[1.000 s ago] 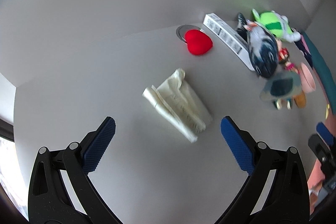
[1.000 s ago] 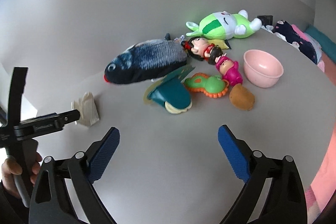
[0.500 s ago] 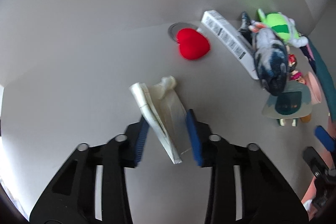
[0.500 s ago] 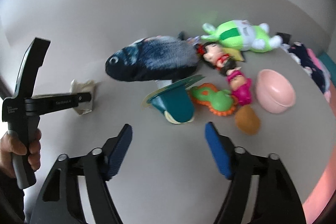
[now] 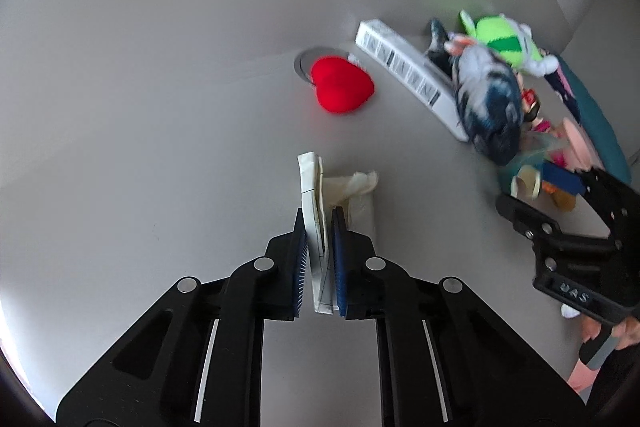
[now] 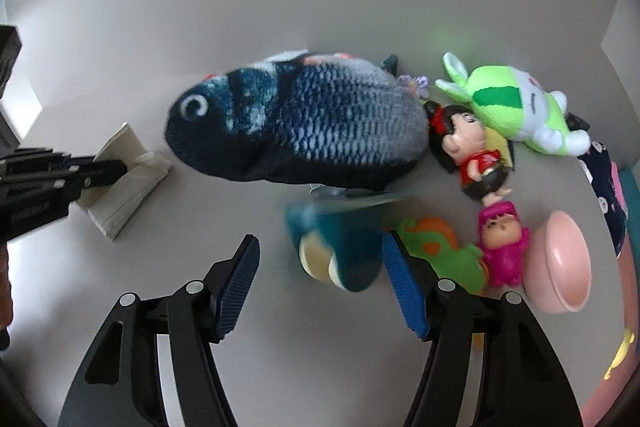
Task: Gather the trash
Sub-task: 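Grasp the folded white paper packet with the left tool while the right tool grasps the teal toy, then carry both items over the black trash bin and open both tools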
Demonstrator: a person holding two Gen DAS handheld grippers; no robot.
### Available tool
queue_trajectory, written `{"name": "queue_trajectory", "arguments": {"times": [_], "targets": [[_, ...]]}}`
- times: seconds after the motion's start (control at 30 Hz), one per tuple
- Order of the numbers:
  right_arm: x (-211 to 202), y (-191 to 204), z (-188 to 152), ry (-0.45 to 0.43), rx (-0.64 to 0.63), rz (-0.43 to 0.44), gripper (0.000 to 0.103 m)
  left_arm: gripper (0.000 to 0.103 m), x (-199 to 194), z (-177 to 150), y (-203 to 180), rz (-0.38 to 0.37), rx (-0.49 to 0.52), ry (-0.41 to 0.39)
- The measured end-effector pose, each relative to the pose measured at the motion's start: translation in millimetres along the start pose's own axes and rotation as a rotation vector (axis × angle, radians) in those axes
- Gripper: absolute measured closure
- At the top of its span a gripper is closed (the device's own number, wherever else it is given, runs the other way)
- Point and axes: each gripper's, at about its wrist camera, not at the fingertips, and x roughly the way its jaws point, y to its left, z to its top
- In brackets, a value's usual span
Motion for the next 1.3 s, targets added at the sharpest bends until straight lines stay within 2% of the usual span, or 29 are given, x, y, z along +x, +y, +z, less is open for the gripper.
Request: {"name": "queue_trajectory", "arguments": {"times": [0.07, 0.1, 0.27, 0.33, 0.67, 0.8, 0.93, 1.3], "targets": [[4, 0, 0, 0.001, 0.004, -0.032, 0.053, 0.092, 1, -1, 0, -0.001, -0.001, -0.011], [6, -3, 0, 0.013, 0.032, -0.004, 0.062, 0.092, 2, -2, 0, -0.004, -0.001, -0.011], [0, -13, -7, 0.008, 0.111, 0.047, 0.066, 0.093, 0, -5, -8, 0.012, 0.016, -0.026], [-12, -18, -14, -0.014, 0.146, 0.08, 0.067, 0.098, -6, -10, -10, -0.003, 0.037, -0.034], [-83, -51, -46, -0.151, 0.261, 0.104, 0.068, 0.098, -50, -21, -55, -0.047, 0.117, -0.091], [-120, -76, -74, -0.206, 0.334, 0.108, 0.067, 0.098, -65, -24, -94, -0.076, 0.162, -0.113], [-151, -106, -110, -0.238, 0.399, 0.07, 0.067, 0.098, -74, -33, -147, -0.127, 0.234, -0.126], [-213, -210, -246, -0.243, 0.63, -0.13, 0.067, 0.098, -63, -82, -324, -0.297, 0.504, -0.084]]}}
